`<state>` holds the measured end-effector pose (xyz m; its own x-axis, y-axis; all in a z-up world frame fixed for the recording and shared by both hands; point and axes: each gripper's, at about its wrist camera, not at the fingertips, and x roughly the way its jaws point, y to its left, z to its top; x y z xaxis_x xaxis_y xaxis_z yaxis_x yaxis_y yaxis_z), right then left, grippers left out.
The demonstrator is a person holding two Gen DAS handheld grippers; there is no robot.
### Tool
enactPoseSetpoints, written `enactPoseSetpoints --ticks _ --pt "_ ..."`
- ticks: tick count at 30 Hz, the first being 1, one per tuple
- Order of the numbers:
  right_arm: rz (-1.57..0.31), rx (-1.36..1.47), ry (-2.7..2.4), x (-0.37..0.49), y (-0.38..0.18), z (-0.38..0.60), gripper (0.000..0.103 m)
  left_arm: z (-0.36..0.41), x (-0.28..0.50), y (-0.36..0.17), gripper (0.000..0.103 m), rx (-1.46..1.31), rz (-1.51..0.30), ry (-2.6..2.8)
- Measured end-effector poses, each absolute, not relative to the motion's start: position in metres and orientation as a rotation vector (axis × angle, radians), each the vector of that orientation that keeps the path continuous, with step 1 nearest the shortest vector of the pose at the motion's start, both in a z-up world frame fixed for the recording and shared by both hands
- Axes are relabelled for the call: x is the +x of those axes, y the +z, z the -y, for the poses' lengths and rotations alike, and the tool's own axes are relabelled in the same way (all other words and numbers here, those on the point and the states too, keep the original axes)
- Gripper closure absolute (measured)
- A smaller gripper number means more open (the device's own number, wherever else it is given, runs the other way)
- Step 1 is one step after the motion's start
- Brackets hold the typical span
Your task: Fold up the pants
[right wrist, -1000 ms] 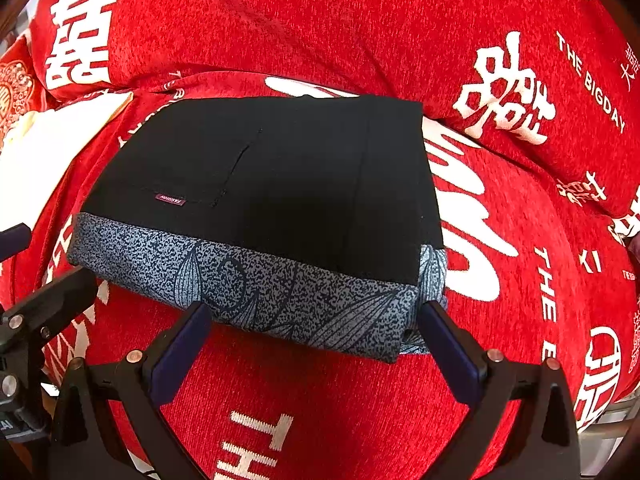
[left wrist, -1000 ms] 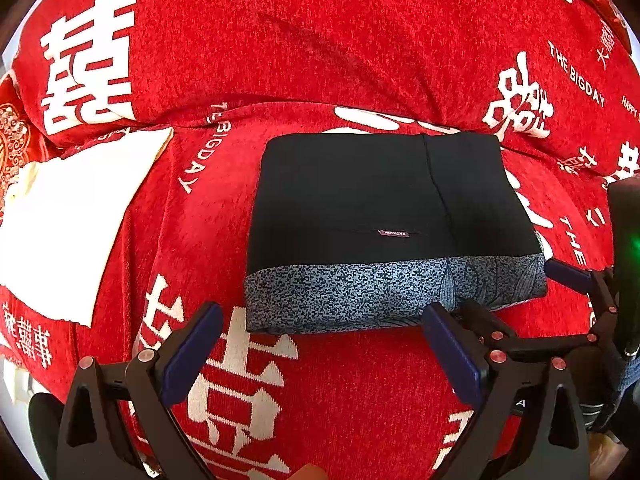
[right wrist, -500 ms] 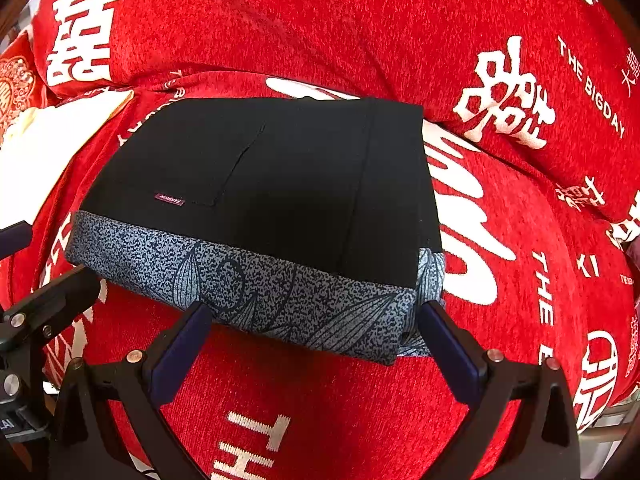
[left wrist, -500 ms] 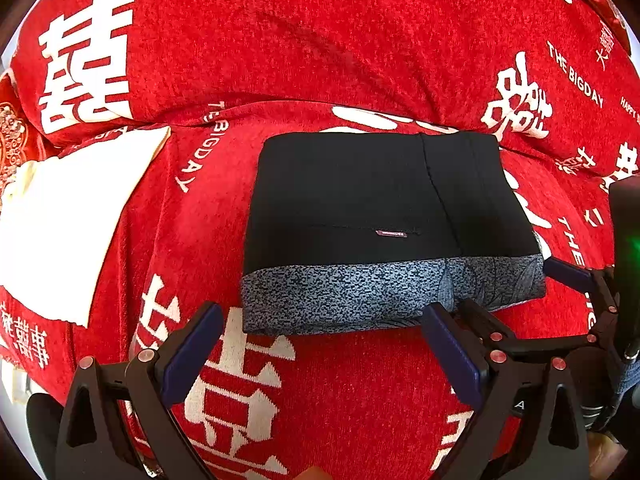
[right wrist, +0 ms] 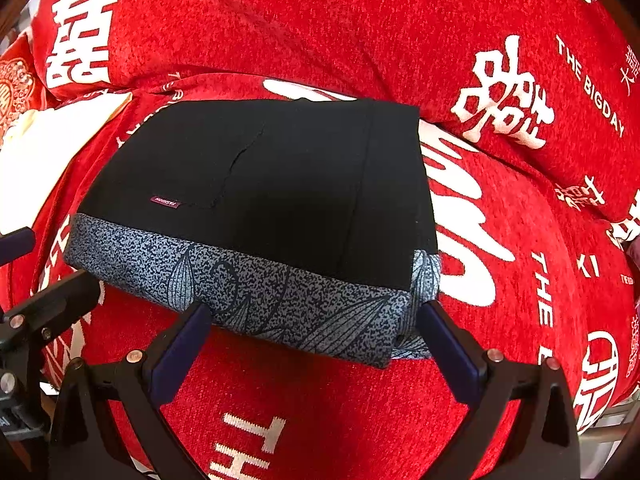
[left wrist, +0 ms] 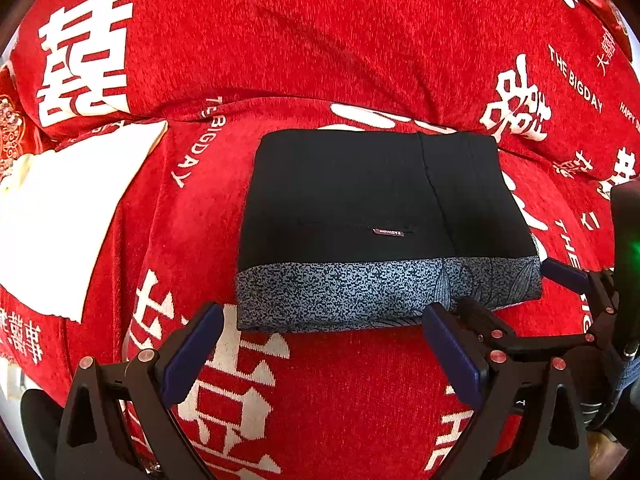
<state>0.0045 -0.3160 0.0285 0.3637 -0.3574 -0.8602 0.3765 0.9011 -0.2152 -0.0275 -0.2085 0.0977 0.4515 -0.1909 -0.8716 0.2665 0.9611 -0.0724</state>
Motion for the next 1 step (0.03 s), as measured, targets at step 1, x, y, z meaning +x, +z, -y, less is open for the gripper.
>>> enactPoseSetpoints --ticks 1 --pt "-1.101 0.022 -0.473 0.0040 0.0284 0.3162 0.000 0.2088 -0.0278 0.0979 0.003 0.080 -1.064 -0.282"
